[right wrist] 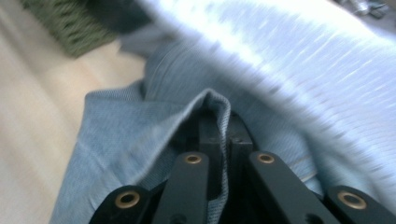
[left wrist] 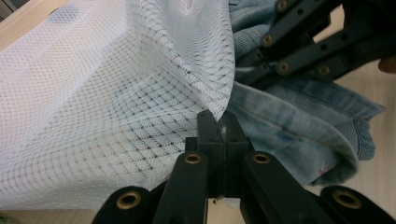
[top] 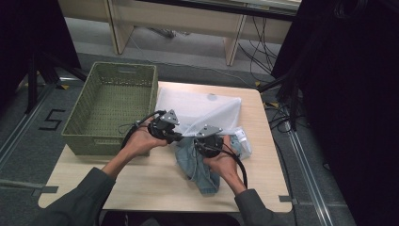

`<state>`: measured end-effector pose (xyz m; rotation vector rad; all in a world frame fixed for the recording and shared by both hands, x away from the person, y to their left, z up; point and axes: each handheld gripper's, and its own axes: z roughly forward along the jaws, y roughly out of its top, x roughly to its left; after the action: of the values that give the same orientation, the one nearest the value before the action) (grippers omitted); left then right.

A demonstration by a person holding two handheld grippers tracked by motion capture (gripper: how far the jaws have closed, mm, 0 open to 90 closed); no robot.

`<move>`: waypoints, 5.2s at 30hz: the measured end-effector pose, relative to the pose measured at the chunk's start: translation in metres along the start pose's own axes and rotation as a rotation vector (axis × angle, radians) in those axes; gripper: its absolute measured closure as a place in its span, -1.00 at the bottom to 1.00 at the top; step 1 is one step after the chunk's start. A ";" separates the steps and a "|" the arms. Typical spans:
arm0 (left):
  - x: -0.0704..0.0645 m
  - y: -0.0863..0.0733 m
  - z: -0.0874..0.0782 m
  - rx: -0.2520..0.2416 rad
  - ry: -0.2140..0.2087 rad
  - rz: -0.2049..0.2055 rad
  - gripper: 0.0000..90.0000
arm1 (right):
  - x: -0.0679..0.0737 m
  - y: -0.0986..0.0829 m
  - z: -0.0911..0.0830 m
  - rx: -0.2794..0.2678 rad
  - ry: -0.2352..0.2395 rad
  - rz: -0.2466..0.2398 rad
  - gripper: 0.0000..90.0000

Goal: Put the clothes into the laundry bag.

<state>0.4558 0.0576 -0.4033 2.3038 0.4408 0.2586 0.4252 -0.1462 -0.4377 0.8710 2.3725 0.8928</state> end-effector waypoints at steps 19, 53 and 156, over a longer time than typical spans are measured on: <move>-0.016 -0.013 0.014 0.005 0.067 -0.032 0.56 | -0.023 -0.011 0.024 0.065 -0.039 0.069 0.95; -0.053 -0.075 0.068 0.066 0.104 -0.213 0.94 | -0.022 -0.011 0.019 0.037 -0.033 0.054 0.93; -0.094 -0.090 0.017 0.109 0.076 -0.126 0.24 | -0.012 -0.029 -0.008 0.040 0.122 0.180 -0.02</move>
<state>0.3533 0.0683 -0.4851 2.3662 0.6503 0.2660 0.4176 -0.1747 -0.4504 1.0890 2.4522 0.9966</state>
